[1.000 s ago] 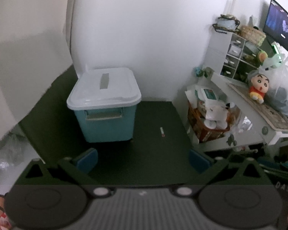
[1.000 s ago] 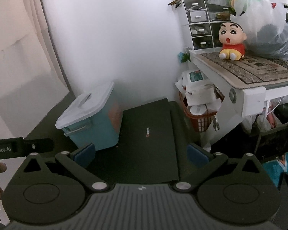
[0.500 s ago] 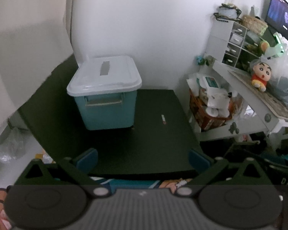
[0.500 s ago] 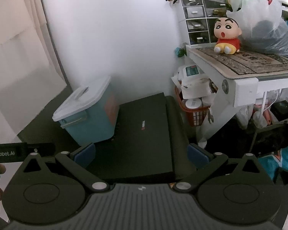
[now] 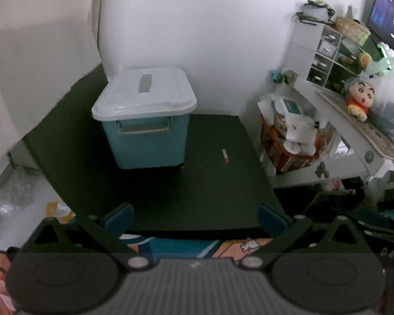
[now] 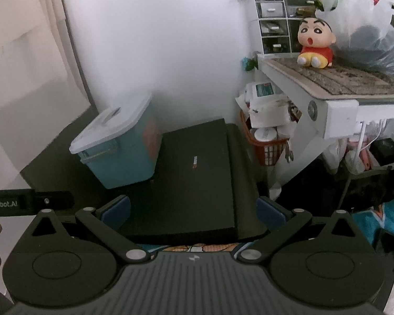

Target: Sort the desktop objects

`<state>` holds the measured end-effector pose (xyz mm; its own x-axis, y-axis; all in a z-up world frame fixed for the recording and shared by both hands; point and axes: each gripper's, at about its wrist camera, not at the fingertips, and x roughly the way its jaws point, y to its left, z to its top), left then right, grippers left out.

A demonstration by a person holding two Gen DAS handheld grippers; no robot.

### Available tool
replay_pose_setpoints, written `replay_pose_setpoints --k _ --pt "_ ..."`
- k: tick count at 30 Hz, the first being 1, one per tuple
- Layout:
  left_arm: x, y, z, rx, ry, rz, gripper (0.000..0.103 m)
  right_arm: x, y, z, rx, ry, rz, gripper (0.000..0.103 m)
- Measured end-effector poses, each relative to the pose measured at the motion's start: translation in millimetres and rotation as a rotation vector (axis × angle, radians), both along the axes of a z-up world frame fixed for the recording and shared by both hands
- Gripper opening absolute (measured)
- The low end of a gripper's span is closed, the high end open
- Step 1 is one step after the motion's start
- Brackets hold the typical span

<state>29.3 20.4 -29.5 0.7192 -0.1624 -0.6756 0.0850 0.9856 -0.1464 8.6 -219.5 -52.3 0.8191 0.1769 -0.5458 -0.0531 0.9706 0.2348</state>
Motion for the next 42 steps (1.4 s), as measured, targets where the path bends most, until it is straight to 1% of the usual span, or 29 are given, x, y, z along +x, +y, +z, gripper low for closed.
replay_pose_setpoints --k 7,12,42 --pt "-1 -3 -2 -0.001 0.006 -0.006 0.102 1 2 -2 -0.012 0.015 0.005 0.103" --pt "-3 -4 -2 -0.012 0.005 -0.004 0.102 0 2 -2 -0.018 0.013 0.007 0.103" --pt "-6 -16 -2 -0.002 0.014 0.004 0.102 -5 7 3 -0.028 0.003 0.013 0.103"
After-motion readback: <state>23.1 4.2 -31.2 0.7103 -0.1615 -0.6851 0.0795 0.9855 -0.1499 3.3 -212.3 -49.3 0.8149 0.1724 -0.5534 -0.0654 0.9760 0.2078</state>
